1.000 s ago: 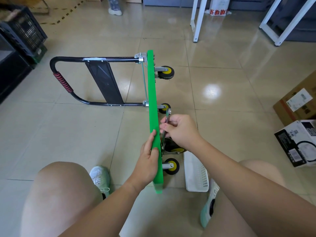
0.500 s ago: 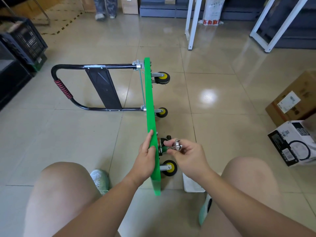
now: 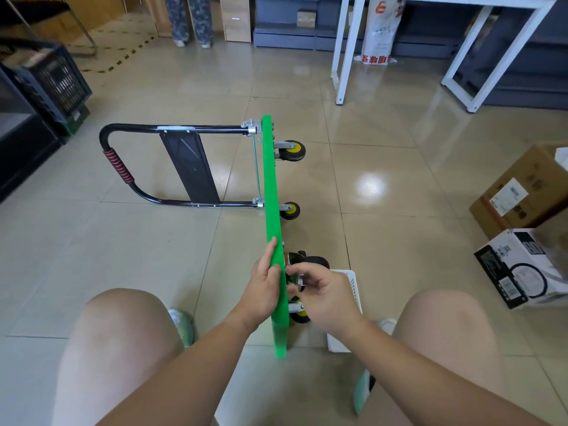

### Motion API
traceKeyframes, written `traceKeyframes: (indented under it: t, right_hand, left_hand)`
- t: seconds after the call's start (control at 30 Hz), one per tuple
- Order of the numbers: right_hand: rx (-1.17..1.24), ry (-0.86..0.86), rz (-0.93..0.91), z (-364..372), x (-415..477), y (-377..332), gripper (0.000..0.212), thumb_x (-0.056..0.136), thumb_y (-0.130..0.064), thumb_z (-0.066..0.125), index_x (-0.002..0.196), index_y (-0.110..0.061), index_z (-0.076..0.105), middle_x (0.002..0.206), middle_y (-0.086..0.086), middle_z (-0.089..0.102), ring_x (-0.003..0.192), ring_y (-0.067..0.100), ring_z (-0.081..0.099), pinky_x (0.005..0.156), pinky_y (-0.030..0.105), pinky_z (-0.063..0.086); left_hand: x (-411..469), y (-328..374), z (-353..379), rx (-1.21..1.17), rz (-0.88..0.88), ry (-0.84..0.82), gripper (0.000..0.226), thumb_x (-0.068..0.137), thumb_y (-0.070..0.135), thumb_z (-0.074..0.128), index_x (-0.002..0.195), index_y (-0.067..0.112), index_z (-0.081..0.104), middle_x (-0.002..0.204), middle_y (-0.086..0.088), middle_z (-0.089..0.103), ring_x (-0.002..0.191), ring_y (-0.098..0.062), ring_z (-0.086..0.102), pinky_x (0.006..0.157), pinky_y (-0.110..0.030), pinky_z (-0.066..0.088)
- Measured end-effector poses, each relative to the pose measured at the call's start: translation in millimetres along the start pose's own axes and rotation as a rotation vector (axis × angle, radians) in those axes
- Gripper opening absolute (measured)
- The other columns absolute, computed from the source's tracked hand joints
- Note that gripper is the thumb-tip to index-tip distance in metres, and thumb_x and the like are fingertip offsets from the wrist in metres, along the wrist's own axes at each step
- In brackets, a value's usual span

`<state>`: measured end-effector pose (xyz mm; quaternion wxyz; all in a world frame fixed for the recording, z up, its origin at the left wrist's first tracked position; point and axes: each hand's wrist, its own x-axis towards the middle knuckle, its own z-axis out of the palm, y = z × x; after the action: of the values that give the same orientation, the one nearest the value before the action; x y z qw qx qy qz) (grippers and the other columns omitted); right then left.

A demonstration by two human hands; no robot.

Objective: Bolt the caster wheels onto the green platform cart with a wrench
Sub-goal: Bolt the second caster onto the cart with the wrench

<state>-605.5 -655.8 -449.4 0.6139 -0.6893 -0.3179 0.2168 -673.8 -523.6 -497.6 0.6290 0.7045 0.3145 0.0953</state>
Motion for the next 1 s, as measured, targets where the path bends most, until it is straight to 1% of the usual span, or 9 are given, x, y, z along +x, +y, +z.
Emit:
traceKeyframes:
  t: [0.13, 0.2, 0.27, 0.33, 0.43, 0.6, 0.73, 0.87, 1.0]
  right_hand:
    - [-0.011, -0.006, -0.061, -3, -1, 1, 0.057, 0.082, 0.011, 0.061, 0.095, -0.043, 0.077, 0.095, -0.007, 0.076, 0.08, 0.015, 0.075, 0.08, 0.027, 0.058]
    - [-0.039, -0.007, -0.067, -4, 5, 1, 0.06, 0.083, 0.008, 0.061, 0.094, -0.048, 0.076, 0.092, -0.012, 0.075, 0.078, 0.014, 0.073, 0.08, 0.029, 0.058]
    - [-0.048, 0.001, -0.028, -6, 15, 1, 0.062, 0.084, 0.012, 0.061, 0.087, -0.048, 0.074, 0.087, -0.013, 0.074, 0.078, 0.01, 0.071, 0.081, 0.028, 0.056]
    - [-0.077, 0.009, -0.006, -6, 24, 2, 0.057, 0.084, 0.01, 0.065, 0.083, -0.046, 0.073, 0.085, -0.011, 0.074, 0.08, 0.012, 0.07, 0.084, 0.03, 0.056]
    - [-0.108, -0.017, 0.014, -6, 31, 1, 0.05, 0.084, 0.004, 0.068, 0.082, -0.045, 0.073, 0.084, -0.011, 0.074, 0.083, 0.015, 0.07, 0.087, 0.033, 0.058]
    - [0.044, 0.04, 0.165, -12, 61, -12, 0.027, 0.089, 0.003, 0.068, 0.08, -0.023, 0.071, 0.074, -0.014, 0.073, 0.075, 0.002, 0.068, 0.073, 0.019, 0.057]
    - [-0.023, -0.07, 0.219, -11, 83, -16, 0.023, 0.091, -0.002, 0.068, 0.082, -0.023, 0.07, 0.076, -0.008, 0.075, 0.081, 0.01, 0.072, 0.073, 0.024, 0.06]
    - [-0.053, -0.064, 0.304, -11, 106, -15, 0.013, 0.094, -0.008, 0.066, 0.088, -0.019, 0.07, 0.082, 0.001, 0.075, 0.083, 0.017, 0.074, 0.072, 0.029, 0.062]
    - [-0.085, -0.136, 0.36, -10, 116, -16, 0.006, 0.092, -0.008, 0.068, 0.091, -0.014, 0.07, 0.09, 0.009, 0.074, 0.084, 0.02, 0.074, 0.069, 0.027, 0.061]
  left_hand:
    - [1, -3, 0, 0.01, 0.013, 0.019, 0.062, 0.096, 0.038, 0.034, 0.154, 0.056, 0.024, 0.156, 0.003, 0.039, 0.134, -0.001, 0.046, 0.091, 0.0, 0.039]
    - [1, -4, 1, 0.008, 0.017, 0.012, 0.06, 0.093, 0.043, 0.033, 0.149, 0.064, 0.023, 0.155, 0.004, 0.04, 0.138, -0.005, 0.045, 0.108, -0.017, 0.041]
    - [0, -2, 1, 0.008, 0.03, 0.016, 0.059, 0.097, 0.043, 0.032, 0.152, 0.061, 0.023, 0.156, 0.006, 0.04, 0.143, -0.003, 0.04, 0.123, -0.032, 0.031]
    - [0, -1, 1, -0.011, 0.011, 0.031, 0.056, 0.105, 0.033, 0.032, 0.157, 0.052, 0.024, 0.157, 0.009, 0.039, 0.139, 0.008, 0.039, 0.122, -0.024, 0.028]
    - [1, -2, 2, 0.001, -0.007, 0.038, 0.055, 0.111, 0.021, 0.031, 0.159, 0.046, 0.025, 0.157, 0.009, 0.037, 0.123, 0.028, 0.04, 0.099, 0.002, 0.028]
    - [1, -2, 4, 0.024, -0.002, 0.055, 0.055, 0.11, 0.024, 0.034, 0.157, 0.051, 0.025, 0.158, 0.01, 0.037, 0.139, 0.004, 0.037, 0.114, -0.017, 0.023]
    - [-1, 1, 2, 0.033, -0.011, 0.061, 0.056, 0.11, 0.022, 0.034, 0.159, 0.048, 0.024, 0.157, 0.011, 0.036, 0.138, 0.003, 0.037, 0.114, -0.018, 0.023]
    - [-3, 4, 2, 0.04, -0.026, 0.057, 0.055, 0.11, 0.024, 0.034, 0.158, 0.051, 0.024, 0.155, 0.014, 0.036, 0.127, 0.022, 0.037, 0.11, -0.014, 0.024]
    - [-2, 4, 2, 0.044, -0.026, 0.061, 0.055, 0.111, 0.025, 0.034, 0.158, 0.052, 0.024, 0.156, 0.014, 0.036, 0.135, 0.006, 0.04, 0.112, -0.017, 0.025]
